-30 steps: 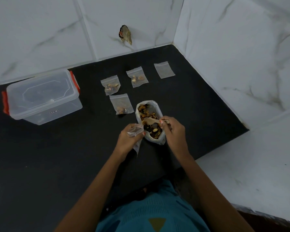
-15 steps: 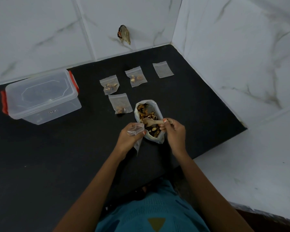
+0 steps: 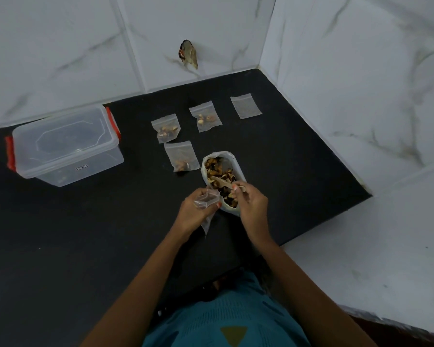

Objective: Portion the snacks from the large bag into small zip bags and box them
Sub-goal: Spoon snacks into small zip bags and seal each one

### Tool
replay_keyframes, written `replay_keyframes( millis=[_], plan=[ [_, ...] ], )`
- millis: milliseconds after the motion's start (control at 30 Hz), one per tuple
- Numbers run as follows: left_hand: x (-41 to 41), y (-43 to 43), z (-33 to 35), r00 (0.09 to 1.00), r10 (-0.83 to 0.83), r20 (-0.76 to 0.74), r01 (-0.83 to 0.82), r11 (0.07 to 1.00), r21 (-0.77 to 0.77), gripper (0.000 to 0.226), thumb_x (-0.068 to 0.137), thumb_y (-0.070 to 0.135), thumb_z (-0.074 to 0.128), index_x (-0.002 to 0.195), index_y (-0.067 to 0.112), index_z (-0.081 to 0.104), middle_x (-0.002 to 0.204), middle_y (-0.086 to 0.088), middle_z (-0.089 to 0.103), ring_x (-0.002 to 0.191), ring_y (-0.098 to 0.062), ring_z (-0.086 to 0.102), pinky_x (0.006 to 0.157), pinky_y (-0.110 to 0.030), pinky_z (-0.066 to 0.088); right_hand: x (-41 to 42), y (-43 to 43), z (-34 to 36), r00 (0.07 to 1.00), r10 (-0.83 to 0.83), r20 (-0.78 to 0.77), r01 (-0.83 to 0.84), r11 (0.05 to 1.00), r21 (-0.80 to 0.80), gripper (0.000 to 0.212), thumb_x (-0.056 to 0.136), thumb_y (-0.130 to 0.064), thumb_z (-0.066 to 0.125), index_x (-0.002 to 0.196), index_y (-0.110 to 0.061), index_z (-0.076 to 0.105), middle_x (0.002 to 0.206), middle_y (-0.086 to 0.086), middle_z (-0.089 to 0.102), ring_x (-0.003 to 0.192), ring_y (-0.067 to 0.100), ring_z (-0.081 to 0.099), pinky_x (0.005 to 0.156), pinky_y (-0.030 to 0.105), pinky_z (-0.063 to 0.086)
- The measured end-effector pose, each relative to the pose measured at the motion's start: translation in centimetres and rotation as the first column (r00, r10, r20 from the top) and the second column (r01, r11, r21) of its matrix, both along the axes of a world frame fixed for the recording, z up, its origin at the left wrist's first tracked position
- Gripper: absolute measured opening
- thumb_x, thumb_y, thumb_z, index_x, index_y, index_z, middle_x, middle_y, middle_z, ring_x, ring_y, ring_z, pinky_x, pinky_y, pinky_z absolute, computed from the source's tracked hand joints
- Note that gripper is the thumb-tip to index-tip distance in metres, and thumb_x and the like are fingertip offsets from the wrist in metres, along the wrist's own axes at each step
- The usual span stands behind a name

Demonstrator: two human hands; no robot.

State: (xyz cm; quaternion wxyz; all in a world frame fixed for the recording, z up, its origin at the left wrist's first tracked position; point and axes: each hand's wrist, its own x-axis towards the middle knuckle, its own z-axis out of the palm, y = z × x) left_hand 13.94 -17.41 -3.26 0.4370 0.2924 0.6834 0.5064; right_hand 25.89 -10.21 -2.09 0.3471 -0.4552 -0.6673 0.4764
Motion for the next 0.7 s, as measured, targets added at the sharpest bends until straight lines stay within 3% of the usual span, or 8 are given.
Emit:
replay_keyframes(
  millis=[100,200,400,567,633,700],
  plan=[
    [-0.2,0.1,0.2,1.0,-0.021,-0.01,0.021,1.0,-0.007,0.023,0.082,0.013,0.068,0.094,0.03,0.058,0.096,0.014,0.062,0.091,0.003,0.057,0.073,-0.013,0.043,-0.2,0.1,0.0,0.998,-0.055,-0.029,0.052,0.995,-0.085,0.017,0.093,-0.012,0.052,0.103,-0.005,0.064,0.079,-0.003,0.063,0.071,-0.003,0.061,0.065,0.011,0.049],
    [-0.3,0.2,0.2,0.999,-0.025,-0.023,0.025,1.0,-0.008,0.024,0.081,0.012,0.068,0.093,0.03,0.058,0.096,0.013,0.062,0.092,0.001,0.057,0.074,-0.013,0.043,-0.1,1.2,0.2,0.976,-0.186,-0.111,0.148,0.948,-0.28,0.016,0.093,-0.01,0.05,0.096,-0.002,0.064,0.069,0.0,0.062,0.057,-0.004,0.059,0.059,0.011,0.049],
    [-0.4,0.3,0.5,0.999,-0.034,-0.041,0.034,0.999,0.005,0.024,0.081,0.012,0.068,0.101,0.023,0.06,0.098,0.015,0.061,0.093,0.004,0.056,0.07,-0.007,0.045,0.3,2.2,0.4,0.914,-0.346,-0.211,0.173,0.805,-0.567,0.015,0.093,-0.009,0.051,0.086,-0.003,0.063,0.07,0.006,0.062,0.063,0.008,0.06,0.057,0.014,0.051],
    [-0.4,0.1,0.3,0.998,-0.044,-0.046,0.044,0.999,-0.004,0.024,0.081,0.013,0.069,0.101,0.023,0.06,0.101,0.011,0.062,0.096,0.001,0.058,0.077,-0.012,0.047,0.0,1.7,0.5,0.954,-0.268,-0.134,0.189,0.885,-0.425,0.016,0.093,-0.01,0.051,0.085,-0.006,0.064,0.068,0.003,0.062,0.055,0.001,0.06,0.055,0.012,0.049],
    [-0.3,0.1,0.3,0.997,-0.054,-0.049,0.054,0.999,-0.008,0.023,0.081,0.011,0.068,0.099,0.023,0.06,0.098,0.013,0.062,0.093,0.004,0.057,0.073,-0.007,0.046,-0.3,1.4,0.6,0.97,-0.213,-0.115,0.157,0.915,-0.372,0.016,0.093,-0.011,0.051,0.084,-0.008,0.065,0.067,0.002,0.062,0.056,0.0,0.059,0.056,0.012,0.049],
    [-0.4,0.1,0.4,0.997,-0.065,-0.051,0.065,0.998,-0.013,0.023,0.081,0.011,0.069,0.097,0.024,0.06,0.099,0.013,0.062,0.094,0.003,0.058,0.072,-0.007,0.045,-0.2,1.7,0.9,0.963,-0.236,-0.133,0.16,0.891,-0.425,0.018,0.093,-0.01,0.051,0.08,-0.012,0.063,0.069,0.003,0.062,0.06,0.004,0.06,0.057,0.013,0.049]
  ],
)
